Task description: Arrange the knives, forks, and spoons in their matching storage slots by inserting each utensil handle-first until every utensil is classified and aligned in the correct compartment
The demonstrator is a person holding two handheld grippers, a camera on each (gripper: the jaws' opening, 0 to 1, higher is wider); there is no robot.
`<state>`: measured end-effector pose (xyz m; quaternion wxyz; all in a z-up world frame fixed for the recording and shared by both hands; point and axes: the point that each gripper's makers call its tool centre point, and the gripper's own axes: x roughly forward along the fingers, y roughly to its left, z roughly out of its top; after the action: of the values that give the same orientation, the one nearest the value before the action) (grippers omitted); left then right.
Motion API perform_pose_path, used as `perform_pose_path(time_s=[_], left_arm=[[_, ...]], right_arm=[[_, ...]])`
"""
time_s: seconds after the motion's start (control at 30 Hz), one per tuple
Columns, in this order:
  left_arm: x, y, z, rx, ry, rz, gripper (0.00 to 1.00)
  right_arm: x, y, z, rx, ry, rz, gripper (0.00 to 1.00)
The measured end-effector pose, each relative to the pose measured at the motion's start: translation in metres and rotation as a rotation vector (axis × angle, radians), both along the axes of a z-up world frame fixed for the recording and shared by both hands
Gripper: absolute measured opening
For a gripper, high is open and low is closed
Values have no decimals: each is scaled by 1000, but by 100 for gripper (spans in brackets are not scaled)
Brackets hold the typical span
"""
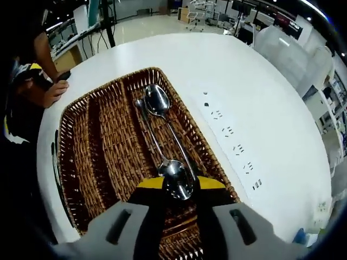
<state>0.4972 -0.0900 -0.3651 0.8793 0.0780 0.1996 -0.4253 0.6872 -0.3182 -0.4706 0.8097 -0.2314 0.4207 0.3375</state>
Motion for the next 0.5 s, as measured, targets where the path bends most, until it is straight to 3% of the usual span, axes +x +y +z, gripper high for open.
perform_pose_path(time_s=[0.27,0.5], left_arm=[[-5,-2,-5,-7,4,-29,100],[-10,-8,-15,-3,26,-65,100]], right_arm=[[-35,6,39,107,-151,-54,45],[-79,4,49,113,-207,-70,55]])
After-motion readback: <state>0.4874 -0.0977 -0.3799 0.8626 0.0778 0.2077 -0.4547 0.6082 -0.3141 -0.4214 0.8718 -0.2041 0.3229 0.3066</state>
